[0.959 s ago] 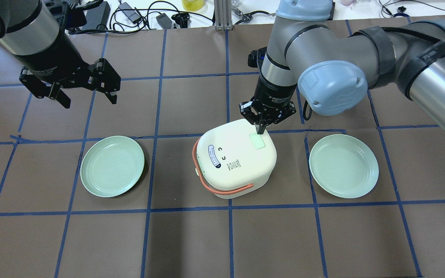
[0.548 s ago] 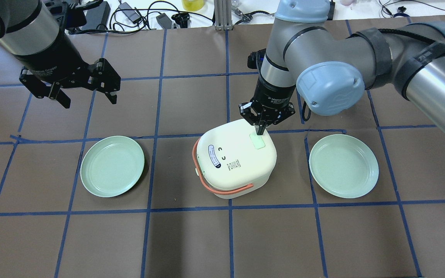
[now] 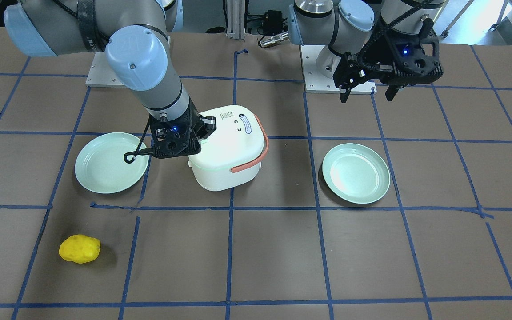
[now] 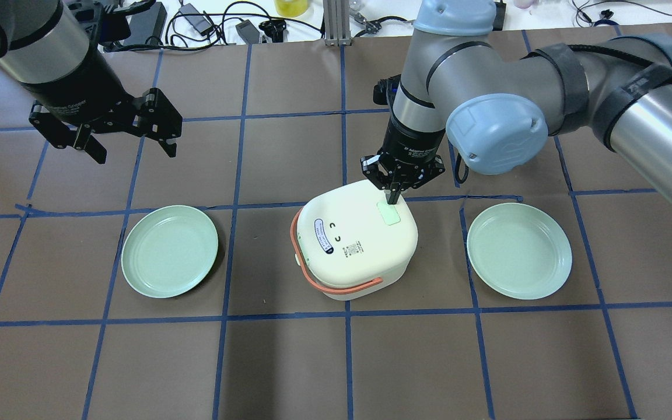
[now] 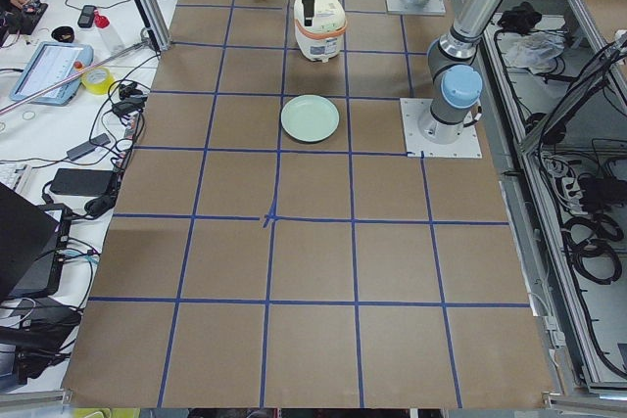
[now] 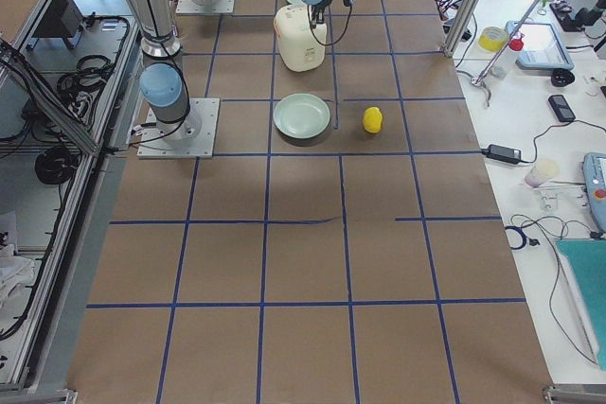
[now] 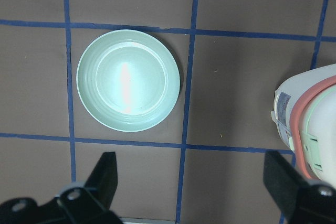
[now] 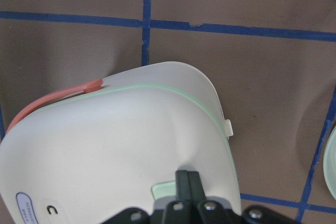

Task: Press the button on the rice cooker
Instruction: 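Lower the right gripper onto the green button and press down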

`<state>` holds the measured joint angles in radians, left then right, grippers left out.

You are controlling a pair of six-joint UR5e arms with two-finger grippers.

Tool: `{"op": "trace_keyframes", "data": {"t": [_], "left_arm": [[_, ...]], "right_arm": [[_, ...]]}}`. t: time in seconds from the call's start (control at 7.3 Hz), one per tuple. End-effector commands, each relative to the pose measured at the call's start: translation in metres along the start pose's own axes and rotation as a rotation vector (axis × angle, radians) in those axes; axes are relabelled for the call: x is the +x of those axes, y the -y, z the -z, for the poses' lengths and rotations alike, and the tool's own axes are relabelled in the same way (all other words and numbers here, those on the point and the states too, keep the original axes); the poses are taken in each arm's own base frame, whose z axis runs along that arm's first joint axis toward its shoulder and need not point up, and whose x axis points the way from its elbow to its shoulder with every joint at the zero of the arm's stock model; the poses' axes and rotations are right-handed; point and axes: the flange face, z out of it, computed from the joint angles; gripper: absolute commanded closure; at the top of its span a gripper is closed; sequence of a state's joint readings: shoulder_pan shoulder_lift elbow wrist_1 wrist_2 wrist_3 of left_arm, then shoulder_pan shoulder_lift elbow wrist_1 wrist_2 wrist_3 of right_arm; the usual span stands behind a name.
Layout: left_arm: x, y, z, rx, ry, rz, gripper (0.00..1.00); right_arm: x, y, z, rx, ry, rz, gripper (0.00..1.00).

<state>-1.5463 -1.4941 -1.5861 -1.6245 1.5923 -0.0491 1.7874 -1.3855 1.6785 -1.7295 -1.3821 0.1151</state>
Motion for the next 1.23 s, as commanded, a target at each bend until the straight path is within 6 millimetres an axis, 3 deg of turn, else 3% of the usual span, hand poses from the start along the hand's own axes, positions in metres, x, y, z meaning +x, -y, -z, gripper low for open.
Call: {"op": "trace_keyframes", "data": {"t": [0.0,0.41,1.1], "left_arm": [[0.0,0.0,0.0,0.0,0.0,0.0,0.0],[0.0,0.001,-0.001,-0.002,0.0,0.0,0.0],[0.0,0.0,0.0,0.0,0.0,0.0,0.0]], "right_arm": [[-0.002,0.0,0.001,0.003,0.023,0.001,1.0],[-0.004,-0.003,0.01,0.006,0.032,-0.044,1.0],[0.0,-0.007,-0.013,-0.036,0.028,-0.053,1.0]]}}
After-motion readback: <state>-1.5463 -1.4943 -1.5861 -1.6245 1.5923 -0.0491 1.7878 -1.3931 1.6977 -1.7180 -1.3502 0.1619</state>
